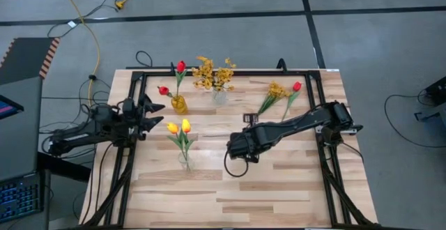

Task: Sort flowers into vase by color
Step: Put the yellow flower into the bottom transparent vase

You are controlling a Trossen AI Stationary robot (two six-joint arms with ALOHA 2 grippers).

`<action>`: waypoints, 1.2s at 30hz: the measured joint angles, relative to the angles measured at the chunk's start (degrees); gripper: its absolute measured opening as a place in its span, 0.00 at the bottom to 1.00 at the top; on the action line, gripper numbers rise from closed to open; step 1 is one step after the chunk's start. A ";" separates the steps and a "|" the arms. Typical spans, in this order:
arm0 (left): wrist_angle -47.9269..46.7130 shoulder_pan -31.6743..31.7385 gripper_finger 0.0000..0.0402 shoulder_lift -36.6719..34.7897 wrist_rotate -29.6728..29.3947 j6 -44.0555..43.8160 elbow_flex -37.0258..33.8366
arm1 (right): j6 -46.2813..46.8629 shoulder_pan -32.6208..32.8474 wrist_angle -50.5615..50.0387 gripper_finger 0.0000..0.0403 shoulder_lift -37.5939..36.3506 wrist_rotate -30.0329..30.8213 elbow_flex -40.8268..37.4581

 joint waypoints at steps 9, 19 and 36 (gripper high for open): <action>-0.27 0.00 0.57 -0.01 -0.04 0.00 4.65 | -30.42 0.07 8.76 0.10 -0.02 22.91 2.62; -0.35 -0.04 0.57 6.35 -1.58 0.07 9.71 | -61.40 -0.77 27.15 0.10 -0.04 37.10 2.62; -15.27 0.00 0.57 41.47 -1.65 10.79 41.07 | -83.78 -4.70 39.26 0.10 -0.07 39.71 2.62</action>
